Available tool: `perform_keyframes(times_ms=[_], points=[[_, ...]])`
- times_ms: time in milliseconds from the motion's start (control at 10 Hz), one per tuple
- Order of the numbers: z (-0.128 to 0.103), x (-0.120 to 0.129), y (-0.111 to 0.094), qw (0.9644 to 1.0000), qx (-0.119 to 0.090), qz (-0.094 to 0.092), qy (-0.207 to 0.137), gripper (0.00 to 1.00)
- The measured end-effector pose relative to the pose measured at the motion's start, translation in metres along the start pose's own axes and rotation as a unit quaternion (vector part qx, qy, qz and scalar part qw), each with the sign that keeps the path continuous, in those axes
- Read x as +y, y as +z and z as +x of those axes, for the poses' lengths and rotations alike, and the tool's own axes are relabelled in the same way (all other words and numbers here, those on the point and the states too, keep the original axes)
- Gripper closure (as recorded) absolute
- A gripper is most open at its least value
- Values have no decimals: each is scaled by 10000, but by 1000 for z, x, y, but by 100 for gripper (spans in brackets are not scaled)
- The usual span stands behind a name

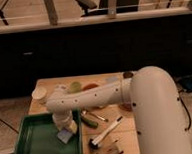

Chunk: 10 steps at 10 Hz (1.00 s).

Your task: Wipe tray with sponge

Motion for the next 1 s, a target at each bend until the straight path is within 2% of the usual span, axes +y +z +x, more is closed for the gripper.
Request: perform_keyframes(times_ms=[100,300,400,500,700,800,900,1000], points=[[6,-8,-2,10000,45,43,-7,100],[3,-37,1,9997,27,88,-239,100],[-1,-47,4,9993,1,50,-372,100],[-10,-62,9,9976,-45,-26,-688,100],[-26,-66,16,9929,-48,-350,-1137,100],[-36,-61,19,9909,-86,-456,-1261,100],[-44,-53,21,9897,-134,-512,-1331,100],[-47,-39,21,9899,-186,-528,-1304,100]])
